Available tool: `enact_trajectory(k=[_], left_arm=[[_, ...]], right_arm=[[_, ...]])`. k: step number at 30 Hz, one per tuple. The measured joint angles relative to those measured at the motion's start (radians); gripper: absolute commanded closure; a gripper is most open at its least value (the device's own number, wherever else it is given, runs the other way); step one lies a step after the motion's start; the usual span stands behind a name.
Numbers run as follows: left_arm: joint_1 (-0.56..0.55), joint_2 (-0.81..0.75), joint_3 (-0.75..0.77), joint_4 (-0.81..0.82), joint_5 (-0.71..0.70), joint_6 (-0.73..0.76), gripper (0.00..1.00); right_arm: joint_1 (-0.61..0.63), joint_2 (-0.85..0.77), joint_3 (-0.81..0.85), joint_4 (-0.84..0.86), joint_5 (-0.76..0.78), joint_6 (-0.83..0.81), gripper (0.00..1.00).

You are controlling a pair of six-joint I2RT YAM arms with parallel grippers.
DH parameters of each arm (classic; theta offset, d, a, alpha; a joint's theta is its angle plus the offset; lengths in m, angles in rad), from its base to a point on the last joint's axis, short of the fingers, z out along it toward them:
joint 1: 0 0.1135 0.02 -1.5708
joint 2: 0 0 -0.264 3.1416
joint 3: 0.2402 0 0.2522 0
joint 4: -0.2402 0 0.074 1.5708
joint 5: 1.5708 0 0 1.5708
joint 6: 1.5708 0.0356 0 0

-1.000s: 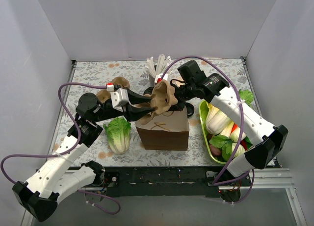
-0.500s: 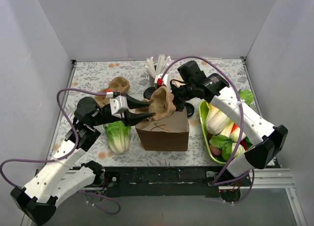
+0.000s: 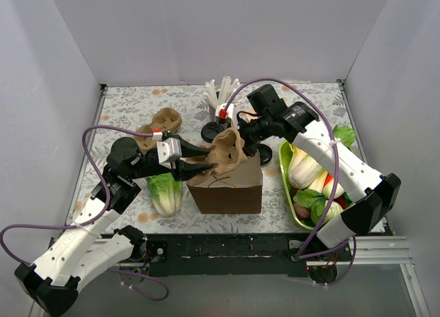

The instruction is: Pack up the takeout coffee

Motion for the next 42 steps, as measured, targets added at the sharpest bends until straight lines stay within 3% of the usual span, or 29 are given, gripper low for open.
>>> enact_trajectory(k=[18,20,22,25,30,34,42], left_arm=[[-0.004,0.072,-0.021,0.029,0.038,0.003,1.0],[-0.004,0.071,-0.021,0.013,0.036,0.001,1.0],[-0.005,0.065,-0.021,0.007,0.031,-0.01,1.0],[-0.006,0.066,-0.006,-0.019,0.026,-0.025,1.0],[-0.008,0.084,0.029,-0.073,0.031,-0.016,1.0],[-0.009,0.108,0.056,-0.122,0.04,0.017,1.0],[-0.01,0.14,0.086,-0.185,0.053,0.069,1.0]], right_arm=[[0.0,0.0,0.0,-0.008,-0.018,0.0,0.99],[0.0,0.0,0.0,-0.011,-0.018,0.0,0.9],[0.0,0.0,0.0,-0.015,-0.017,-0.002,0.69],[0.0,0.0,0.002,-0.034,-0.014,-0.004,0.5],[-0.015,0.014,0.071,-0.077,0.011,-0.018,0.29],[-0.031,0.016,0.115,-0.08,0.017,-0.011,0.18],[-0.033,0.037,0.15,-0.101,0.003,0.005,0.18]])
